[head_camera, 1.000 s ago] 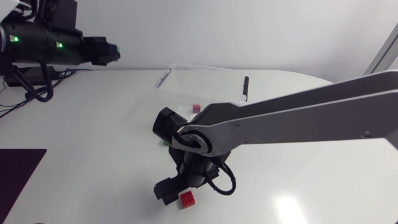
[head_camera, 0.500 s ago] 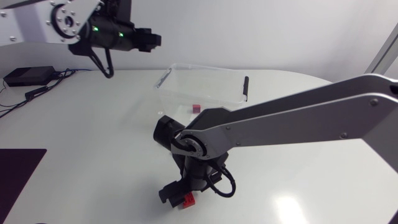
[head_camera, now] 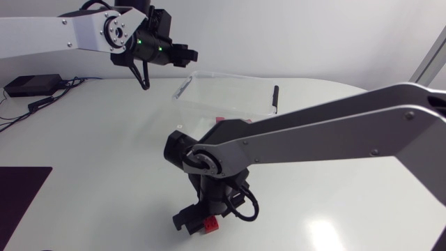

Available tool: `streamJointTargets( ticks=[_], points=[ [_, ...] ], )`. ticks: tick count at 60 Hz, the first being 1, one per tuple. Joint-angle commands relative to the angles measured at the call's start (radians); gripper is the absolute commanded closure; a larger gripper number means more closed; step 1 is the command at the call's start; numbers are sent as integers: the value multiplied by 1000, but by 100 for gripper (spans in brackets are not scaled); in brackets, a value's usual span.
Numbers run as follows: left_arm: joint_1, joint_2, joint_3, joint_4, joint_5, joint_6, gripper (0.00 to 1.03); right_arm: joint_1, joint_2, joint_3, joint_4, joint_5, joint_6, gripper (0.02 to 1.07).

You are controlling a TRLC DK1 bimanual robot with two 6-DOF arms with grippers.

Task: Place the duplo bricks in the container

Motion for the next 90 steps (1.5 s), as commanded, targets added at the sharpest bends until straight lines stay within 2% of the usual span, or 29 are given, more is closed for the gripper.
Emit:
streamJointTargets(
  ticks=[1, 14, 18, 26, 34, 38, 41, 50, 59, 69, 78, 82, 90],
  points=[
    [-2, 6, 22, -10, 0, 13, 81, 8, 38, 33, -38, -12, 38, 25],
    [-2, 5, 19, -13, 0, 16, 81, 10, 67, 73, -80, -23, 47, 25],
    [-2, 5, 16, -12, 0, 17, 81, 10, 85, 79, -82, -43, 50, 13],
    [2, 5, 8, -10, -1, 24, 81, 10, 88, 85, -93, -52, 52, 11],
    [6, 5, 6, -8, 0, 25, 81, 10, 90, 88, -88, -44, 56, 34],
    [6, 5, 2, -5, 0, 25, 81, 10, 96, 91, -87, -43, 56, 40],
    [8, 5, 0, -5, 0, 25, 81, 10, 104, 93, -88, -43, 56, 41],
    [8, 8, 2, -4, 0, 30, 81, 10, 111, 98, -85, -41, 53, 63],
    [8, 22, 20, -5, 0, 31, 80, 10, 119, 94, -91, -32, 47, 66],
    [-8, 56, 68, -12, -3, 30, 80, 13, -5, 52, -79, 2, 38, 70],
    [-38, 131, 154, -104, -9, 22, 78, -19, -143, 38, -90, 20, 35, 70],
    [-51, 145, 152, -113, -9, 21, 65, -48, -195, 35, -99, 20, 35, 70],
    [-64, 212, 200, -214, -1, 19, 30, -104, -291, 15, -113, 25, 33, 70]
  ],
)
